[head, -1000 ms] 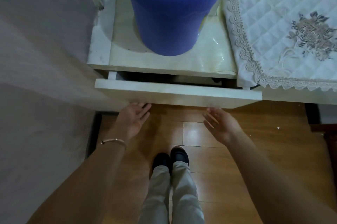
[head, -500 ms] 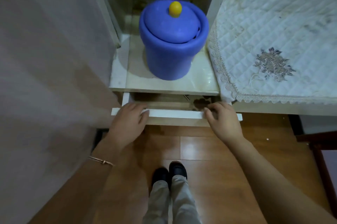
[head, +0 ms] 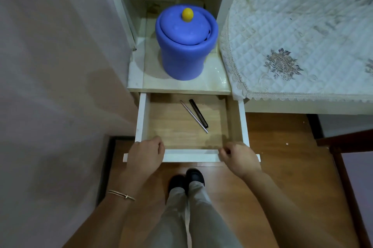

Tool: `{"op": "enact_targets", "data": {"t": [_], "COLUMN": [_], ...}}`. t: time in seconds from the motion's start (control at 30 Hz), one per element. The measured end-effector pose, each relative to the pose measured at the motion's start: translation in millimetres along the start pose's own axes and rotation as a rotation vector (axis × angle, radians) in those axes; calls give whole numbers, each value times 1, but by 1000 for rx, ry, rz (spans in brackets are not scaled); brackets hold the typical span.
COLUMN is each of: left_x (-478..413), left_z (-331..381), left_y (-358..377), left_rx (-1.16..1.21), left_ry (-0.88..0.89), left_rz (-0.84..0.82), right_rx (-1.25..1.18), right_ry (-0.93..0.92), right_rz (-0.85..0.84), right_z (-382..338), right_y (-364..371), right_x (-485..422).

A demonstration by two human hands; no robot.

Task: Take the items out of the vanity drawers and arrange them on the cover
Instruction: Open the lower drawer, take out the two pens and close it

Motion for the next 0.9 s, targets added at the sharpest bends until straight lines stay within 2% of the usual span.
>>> {"op": "enact_targets", "data": {"t": [0.13, 0.2, 0.5, 0.63, 0.73, 0.9], "left_x": [34, 40, 23, -19, -53, -81], "left_z": [-3, -4, -4, 12, 21, 23], "left_y": [11, 10, 19, 37, 61, 82], "left_rx": [-44, -41, -85, -17, 97, 129], "left_ry": [-31, -28, -70, -139, -272, -419], "left_rz": [-59, -39, -136, -184, -218, -125], "right_rx": [41, 39, 97, -89, -228, -327], "right_ry": [19, 8, 17, 51, 72, 111], "right_rz": [-106, -126, -285, -280, -215, -182], "right_z": [-2, -2, -4, -15, -27, -38], "right_y": [16, 18, 15, 19, 26, 41], "right_x": [30, 36, 16, -28, -63, -97]}}
Point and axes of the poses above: each hand's wrist, its own x-axis away from the middle knuckle, its own y-axis out of the palm, z = x × y, the point moved 4 cm from there along -x, towards the middle knuckle, and after that the axes turned 15 degrees about x, right-handed, at the moved point
